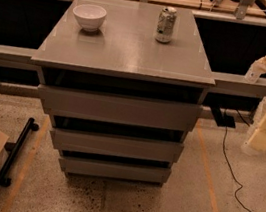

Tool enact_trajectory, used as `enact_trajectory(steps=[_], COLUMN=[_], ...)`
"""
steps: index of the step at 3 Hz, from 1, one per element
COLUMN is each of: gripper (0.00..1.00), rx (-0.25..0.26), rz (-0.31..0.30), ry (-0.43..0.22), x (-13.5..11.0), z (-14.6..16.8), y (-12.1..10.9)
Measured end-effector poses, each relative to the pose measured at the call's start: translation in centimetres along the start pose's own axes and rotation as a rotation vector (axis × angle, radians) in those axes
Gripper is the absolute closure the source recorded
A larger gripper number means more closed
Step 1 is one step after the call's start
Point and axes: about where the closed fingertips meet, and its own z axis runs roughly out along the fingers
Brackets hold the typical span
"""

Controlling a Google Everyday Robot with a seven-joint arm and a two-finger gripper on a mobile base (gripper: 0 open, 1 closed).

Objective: Open top drawer

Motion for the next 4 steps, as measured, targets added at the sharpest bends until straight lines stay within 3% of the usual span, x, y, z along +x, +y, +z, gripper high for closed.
enact_trajectory(steps=[2,3,4], gripper=[0.00,0.00,0.00], rx=[0.004,-0.001,-0.004], rz=[-0.004,0.014,0.016], ry=[-0.026,-0.099,-0.106], x=[-0.6,-1.6,-1.7], z=[0.9,3.1,3.4], y=[-1.1,-3.0,-3.2])
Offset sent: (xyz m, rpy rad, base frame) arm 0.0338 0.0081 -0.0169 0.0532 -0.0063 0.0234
